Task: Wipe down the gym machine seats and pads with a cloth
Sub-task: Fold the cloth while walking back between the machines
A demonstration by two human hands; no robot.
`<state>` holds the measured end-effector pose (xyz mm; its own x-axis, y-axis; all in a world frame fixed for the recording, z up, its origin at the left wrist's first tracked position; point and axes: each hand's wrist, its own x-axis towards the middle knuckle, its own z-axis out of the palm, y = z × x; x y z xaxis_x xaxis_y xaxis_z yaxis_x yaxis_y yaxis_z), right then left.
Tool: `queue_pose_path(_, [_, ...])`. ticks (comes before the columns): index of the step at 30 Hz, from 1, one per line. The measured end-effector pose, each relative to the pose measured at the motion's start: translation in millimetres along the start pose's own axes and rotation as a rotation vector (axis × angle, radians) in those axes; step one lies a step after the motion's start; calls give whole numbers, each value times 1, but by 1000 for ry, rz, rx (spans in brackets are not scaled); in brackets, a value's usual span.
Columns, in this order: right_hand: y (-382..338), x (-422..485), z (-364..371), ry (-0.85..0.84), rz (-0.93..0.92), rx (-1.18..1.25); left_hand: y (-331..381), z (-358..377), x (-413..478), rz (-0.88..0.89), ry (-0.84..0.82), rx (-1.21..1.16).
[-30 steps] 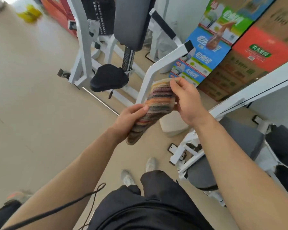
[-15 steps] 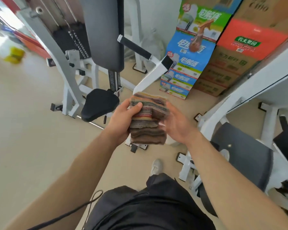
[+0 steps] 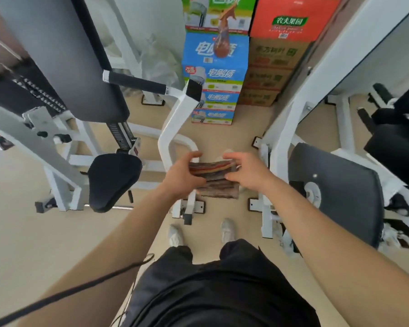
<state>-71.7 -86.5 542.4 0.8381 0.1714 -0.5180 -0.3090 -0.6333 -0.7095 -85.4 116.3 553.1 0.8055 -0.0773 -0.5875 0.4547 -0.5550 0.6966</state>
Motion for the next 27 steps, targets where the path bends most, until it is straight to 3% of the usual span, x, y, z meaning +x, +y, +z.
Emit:
queue_pose_path(4, [-9,-4,0,47,38,-240,4,-2,14,277,-43,546])
queue_pose_path(8, [-8,-3,2,88,47,-227,2,-7,35,405,28,773])
queue_pose_path(10, [0,2,2,69,72,90,3,-14,50,394,-37,589])
queue_pose_path(14, [28,21,6,68,242,792,2,-18,68,136,-311,-115])
queue_pose_path(18, [60,40,18,38,313,939,-21,16,94,-140,-355,-624])
queue_pose_path(22, [104,77,35,133,410,926,-51,55,135,-279,-338,-709])
queue_pose_path(27, [172,138,66,254,522,809,-90,110,202,-348,-139,-529])
